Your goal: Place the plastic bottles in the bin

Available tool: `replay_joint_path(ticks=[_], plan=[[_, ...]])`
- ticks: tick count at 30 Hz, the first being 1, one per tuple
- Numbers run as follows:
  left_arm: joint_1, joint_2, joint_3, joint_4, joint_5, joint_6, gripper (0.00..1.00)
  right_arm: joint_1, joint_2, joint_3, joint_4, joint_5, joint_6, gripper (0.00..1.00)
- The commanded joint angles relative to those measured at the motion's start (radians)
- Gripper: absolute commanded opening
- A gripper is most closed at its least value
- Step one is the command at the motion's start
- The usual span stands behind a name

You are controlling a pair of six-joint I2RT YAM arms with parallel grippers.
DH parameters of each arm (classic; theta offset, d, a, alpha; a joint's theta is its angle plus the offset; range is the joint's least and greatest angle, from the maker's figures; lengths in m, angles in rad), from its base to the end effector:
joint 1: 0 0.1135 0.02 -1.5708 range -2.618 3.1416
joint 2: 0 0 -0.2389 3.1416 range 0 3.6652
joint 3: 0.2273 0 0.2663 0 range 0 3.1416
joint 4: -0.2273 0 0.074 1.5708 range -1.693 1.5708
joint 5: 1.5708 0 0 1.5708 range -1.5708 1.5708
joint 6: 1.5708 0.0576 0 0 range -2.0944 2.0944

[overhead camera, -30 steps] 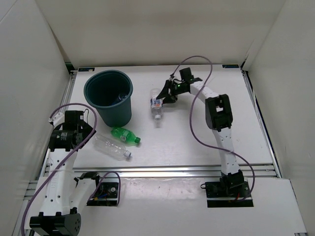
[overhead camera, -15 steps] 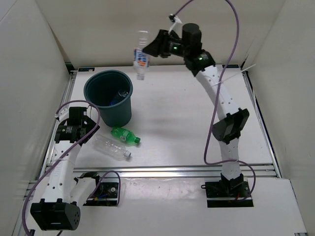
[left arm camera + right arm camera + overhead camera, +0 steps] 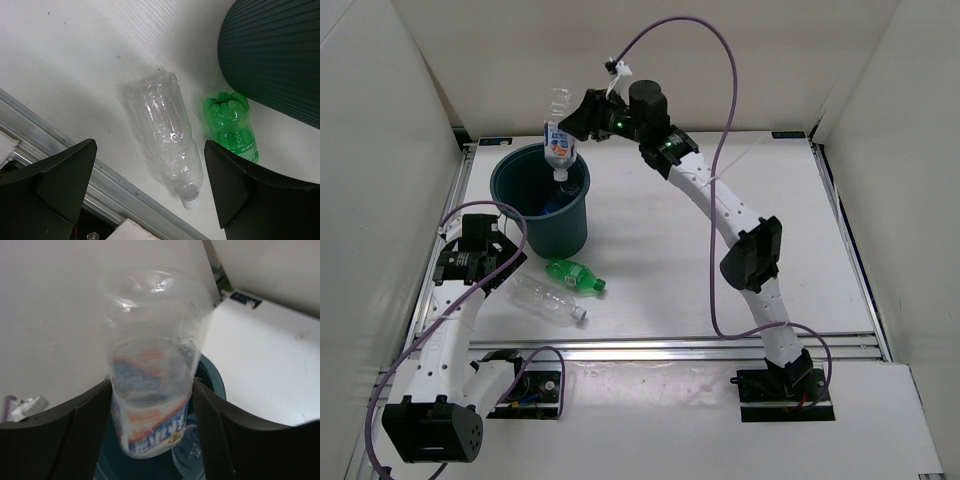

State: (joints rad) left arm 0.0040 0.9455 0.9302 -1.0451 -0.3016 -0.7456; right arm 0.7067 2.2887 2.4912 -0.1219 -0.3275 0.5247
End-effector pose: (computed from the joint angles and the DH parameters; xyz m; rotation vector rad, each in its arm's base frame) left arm 0.2035 0.0179 0.2507 -1.0309 2.3434 0.1205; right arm 0.4042 0.3695 0.4147 -0.4303 1.5656 1.2162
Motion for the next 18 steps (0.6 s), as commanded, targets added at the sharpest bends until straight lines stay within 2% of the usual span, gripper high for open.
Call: replay_joint_path(ticks=[1, 4, 5, 11, 13, 15, 18], plan=[[0.004, -0.017, 0.033, 0.007, 0.016, 0.022, 1.00, 0.017, 0.005, -0.009, 0.062, -0.027, -0.017, 0.71], [0.004, -0.027, 0.024, 0.007, 0.016, 0.022, 1.00, 0.017, -0.055, -0.035, 0.041, -0.010, -0.060, 0.85], [0.004, -0.037, 0.024, 0.007, 0.025, 0.022, 1.00, 0.017, -0.069, -0.044, 0.021, -0.010, -0.074, 1.00], [0.004, -0.091, -0.060, 0.051, 0.102, -0.007, 1.00, -0.024, -0.221, -0.110, -0.114, 0.050, -0.150, 1.00], [0.004, -0.117, -0.085, 0.066, 0.152, -0.029, 1.00, -0.049, -0.282, -0.141, -0.153, 0.111, -0.150, 1.00], [0.004, -0.158, -0.149, 0.106, 0.212, -0.029, 1.00, -0.068, -0.337, -0.167, -0.189, 0.136, -0.160, 1.00], [0.004, -0.194, -0.252, 0.155, 0.269, -0.119, 1.00, -0.081, -0.377, -0.199, -0.226, 0.159, -0.178, 1.00]])
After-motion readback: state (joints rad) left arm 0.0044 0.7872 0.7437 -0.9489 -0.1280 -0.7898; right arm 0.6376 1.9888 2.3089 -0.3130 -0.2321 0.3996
